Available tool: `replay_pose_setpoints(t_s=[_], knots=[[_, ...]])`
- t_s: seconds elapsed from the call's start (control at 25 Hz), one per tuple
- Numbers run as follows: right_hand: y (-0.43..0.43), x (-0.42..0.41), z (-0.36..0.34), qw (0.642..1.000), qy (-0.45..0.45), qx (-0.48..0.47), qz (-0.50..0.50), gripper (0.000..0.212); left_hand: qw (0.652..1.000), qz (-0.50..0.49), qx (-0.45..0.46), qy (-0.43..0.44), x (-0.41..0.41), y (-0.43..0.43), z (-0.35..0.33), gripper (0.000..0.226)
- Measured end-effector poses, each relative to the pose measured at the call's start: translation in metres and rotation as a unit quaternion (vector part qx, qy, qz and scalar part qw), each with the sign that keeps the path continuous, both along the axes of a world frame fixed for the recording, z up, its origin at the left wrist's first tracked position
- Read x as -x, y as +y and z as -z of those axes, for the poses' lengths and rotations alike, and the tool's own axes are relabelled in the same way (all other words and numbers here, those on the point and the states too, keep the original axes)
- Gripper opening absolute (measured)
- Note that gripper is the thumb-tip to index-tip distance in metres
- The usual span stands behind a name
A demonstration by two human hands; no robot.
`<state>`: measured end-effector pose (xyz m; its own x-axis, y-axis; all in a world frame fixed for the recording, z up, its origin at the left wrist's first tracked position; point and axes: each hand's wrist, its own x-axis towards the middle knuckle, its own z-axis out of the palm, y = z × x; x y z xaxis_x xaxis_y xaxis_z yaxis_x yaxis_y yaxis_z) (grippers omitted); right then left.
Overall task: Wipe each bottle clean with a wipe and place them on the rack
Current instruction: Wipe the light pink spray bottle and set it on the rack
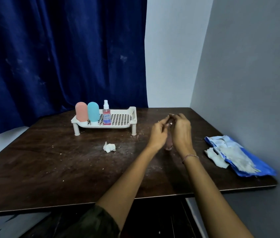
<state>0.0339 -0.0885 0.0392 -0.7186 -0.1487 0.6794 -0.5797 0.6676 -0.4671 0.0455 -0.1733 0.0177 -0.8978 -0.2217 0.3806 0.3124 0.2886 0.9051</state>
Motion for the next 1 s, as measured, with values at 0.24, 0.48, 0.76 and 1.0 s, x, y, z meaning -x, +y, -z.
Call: replay_pose_setpoints(t_s=[0.24,0.48,0.76,1.0], knots=[[0.006,0.009,0.01,0.994,-0.028,-0.108,-0.002,0.022,0.994,-0.062,0.088,-0.021,0.011,0.006,0.013,0.05],[-0.003,0.013,0.013,0.996,-0.015,-0.084,-0.002,0.032,0.995,-0.083,0.05,-0.01,0.008,-0.006,0.015,0.048],[-0.046,0.003,0.003,0.991,-0.027,0.091,-0.095,0.039,0.993,-0.116,0.017,0.032,-0.006,-0.059,0.001,0.04],[-0.097,-0.006,0.007,0.963,-0.028,0.183,-0.194,0.039,0.985,-0.151,0.062,0.062,-0.02,-0.122,-0.011,0.036]])
